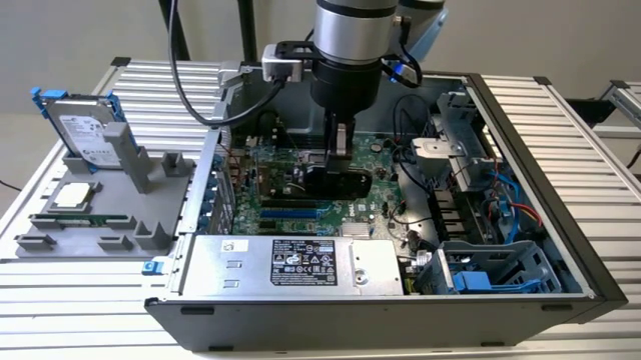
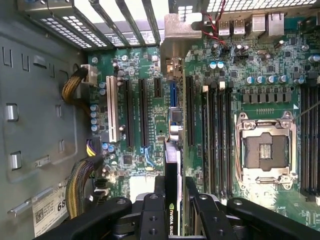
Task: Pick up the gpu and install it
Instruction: 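Insert the gpu into the slot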
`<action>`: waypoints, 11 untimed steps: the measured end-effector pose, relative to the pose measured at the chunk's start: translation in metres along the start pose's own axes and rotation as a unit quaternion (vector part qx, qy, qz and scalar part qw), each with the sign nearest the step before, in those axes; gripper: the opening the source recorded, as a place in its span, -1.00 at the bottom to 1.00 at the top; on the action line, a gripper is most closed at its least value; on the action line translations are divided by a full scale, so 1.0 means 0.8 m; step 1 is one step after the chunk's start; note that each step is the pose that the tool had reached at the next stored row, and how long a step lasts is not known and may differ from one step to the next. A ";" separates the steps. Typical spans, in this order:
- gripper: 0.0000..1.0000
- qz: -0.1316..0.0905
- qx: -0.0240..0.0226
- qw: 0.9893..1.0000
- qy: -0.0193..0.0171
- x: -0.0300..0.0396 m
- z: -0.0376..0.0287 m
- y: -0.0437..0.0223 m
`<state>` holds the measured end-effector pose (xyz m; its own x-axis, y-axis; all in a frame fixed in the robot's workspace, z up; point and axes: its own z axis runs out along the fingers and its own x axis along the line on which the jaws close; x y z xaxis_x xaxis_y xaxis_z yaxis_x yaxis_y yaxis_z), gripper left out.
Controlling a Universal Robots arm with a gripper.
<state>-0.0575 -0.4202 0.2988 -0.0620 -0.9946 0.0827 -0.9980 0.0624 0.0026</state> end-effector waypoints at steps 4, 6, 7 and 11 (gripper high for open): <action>-1.00 0.000 0.000 1.000 0.000 0.0002 0.0031 0.0068; -1.00 0.000 0.000 1.000 0.000 0.0004 0.0044 0.0101; -1.00 0.000 0.000 1.000 -0.001 0.0006 0.0050 0.0116; -1.00 0.000 0.000 1.000 -0.001 0.0013 0.0096 0.0204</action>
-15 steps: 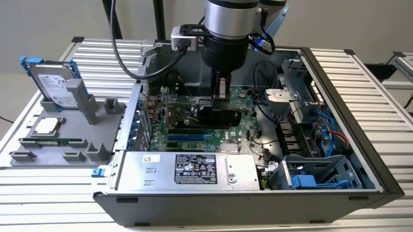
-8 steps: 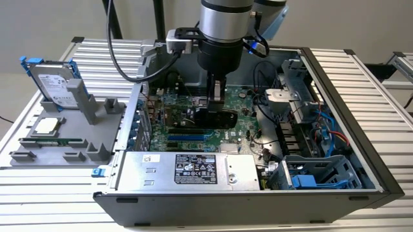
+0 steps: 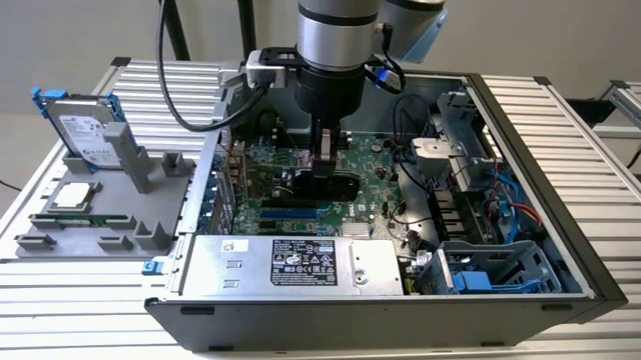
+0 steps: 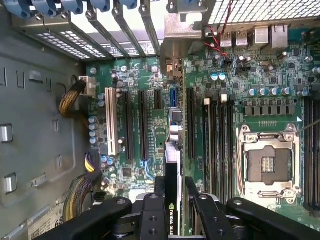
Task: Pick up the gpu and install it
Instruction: 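Insert the gpu into the slot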
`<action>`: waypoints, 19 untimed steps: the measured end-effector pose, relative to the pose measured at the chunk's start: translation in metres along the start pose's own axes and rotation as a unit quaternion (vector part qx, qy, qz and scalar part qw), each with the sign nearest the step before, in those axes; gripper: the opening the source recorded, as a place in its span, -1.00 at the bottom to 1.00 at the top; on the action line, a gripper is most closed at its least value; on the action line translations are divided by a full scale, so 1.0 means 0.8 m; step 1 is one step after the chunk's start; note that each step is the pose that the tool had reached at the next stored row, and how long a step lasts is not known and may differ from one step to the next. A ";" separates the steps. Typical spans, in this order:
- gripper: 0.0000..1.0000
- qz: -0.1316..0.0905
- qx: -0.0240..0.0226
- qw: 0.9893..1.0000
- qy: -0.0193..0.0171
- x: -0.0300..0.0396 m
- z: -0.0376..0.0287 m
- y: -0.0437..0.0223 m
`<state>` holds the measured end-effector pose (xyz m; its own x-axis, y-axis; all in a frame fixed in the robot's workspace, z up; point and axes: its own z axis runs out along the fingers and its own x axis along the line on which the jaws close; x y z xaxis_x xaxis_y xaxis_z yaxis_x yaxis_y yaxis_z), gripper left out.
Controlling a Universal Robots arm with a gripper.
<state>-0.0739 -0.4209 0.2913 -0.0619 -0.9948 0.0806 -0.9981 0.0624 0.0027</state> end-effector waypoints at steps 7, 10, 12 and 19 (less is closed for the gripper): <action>-1.00 0.000 0.000 1.000 0.000 0.0019 0.0077 0.0065; -1.00 0.000 0.000 1.000 0.000 0.0029 0.0109 0.0083; -1.00 0.000 0.000 1.000 0.000 0.0035 0.0126 0.0096; -1.00 0.000 0.000 1.000 0.000 0.0046 0.0173 0.0187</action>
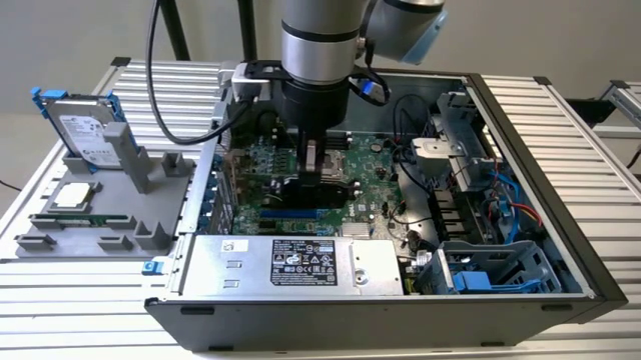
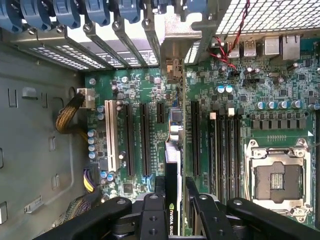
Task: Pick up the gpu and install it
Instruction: 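Insert the gpu into the slot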
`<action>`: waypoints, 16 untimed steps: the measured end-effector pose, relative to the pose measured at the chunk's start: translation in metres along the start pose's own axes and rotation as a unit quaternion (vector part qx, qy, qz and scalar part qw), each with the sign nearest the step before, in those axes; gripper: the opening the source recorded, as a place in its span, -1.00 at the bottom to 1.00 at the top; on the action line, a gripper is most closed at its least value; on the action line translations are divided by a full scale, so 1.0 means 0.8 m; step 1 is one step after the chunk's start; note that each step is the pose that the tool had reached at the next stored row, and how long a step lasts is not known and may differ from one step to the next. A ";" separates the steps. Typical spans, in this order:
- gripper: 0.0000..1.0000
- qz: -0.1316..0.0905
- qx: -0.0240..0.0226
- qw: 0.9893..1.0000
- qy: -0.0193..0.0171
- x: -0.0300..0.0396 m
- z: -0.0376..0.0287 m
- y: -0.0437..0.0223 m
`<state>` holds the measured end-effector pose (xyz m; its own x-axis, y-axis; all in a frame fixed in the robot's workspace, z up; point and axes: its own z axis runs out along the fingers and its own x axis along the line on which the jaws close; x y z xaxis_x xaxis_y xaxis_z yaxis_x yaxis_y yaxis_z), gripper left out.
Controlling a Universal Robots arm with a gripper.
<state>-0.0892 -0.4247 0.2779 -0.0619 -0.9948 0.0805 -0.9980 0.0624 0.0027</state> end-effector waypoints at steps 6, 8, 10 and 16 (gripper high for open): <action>-1.00 0.000 0.000 1.000 0.000 0.0014 0.0046 0.0041; -1.00 0.000 0.000 1.000 0.000 0.0027 0.0055 0.0048; -1.00 -0.001 0.000 1.000 0.000 0.0041 0.0063 0.0055; -1.00 -0.001 0.000 1.000 0.000 0.0043 0.0108 0.0087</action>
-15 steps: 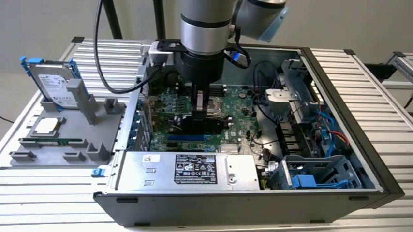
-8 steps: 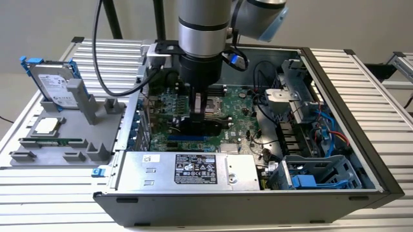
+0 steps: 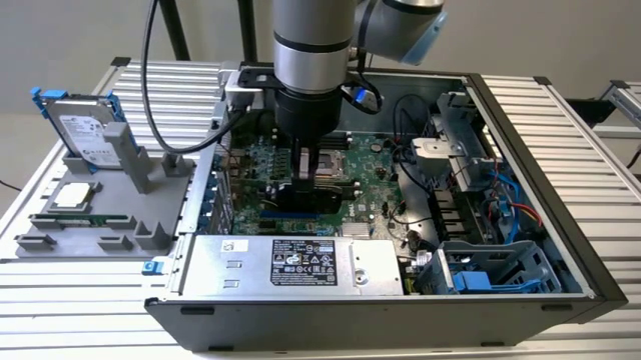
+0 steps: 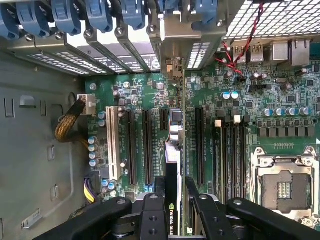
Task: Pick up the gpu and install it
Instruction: 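Insert the gpu into the slot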
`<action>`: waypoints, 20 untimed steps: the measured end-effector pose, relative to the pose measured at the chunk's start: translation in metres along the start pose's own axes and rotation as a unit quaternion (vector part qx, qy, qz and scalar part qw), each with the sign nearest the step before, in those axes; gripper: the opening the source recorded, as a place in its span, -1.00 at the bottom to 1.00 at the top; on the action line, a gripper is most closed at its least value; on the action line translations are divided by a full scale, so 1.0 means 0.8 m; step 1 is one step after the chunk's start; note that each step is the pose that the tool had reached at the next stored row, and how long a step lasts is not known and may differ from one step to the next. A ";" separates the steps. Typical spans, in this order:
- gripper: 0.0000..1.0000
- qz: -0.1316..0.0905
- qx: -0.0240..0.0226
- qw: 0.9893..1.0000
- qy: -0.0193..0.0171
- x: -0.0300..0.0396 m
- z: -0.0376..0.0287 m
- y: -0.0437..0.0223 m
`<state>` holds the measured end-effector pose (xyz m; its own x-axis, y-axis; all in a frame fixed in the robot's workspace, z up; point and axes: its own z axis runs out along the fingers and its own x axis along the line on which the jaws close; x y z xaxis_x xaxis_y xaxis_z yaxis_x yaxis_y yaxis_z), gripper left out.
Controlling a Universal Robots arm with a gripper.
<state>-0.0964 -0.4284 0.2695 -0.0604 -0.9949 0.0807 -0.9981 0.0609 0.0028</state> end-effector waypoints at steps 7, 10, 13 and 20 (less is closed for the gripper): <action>-1.00 0.000 0.000 1.000 0.000 -0.0004 0.0033 0.0018; -1.00 0.000 0.000 1.000 -0.001 -0.0007 0.0041 0.0019; -1.00 -0.001 0.000 1.000 -0.003 -0.0014 0.0047 0.0022; -1.00 -0.005 0.000 1.000 -0.010 -0.0025 0.0061 0.0042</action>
<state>-0.0997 -0.4266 0.2645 -0.0514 -0.9968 0.0613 -0.9987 0.0518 0.0038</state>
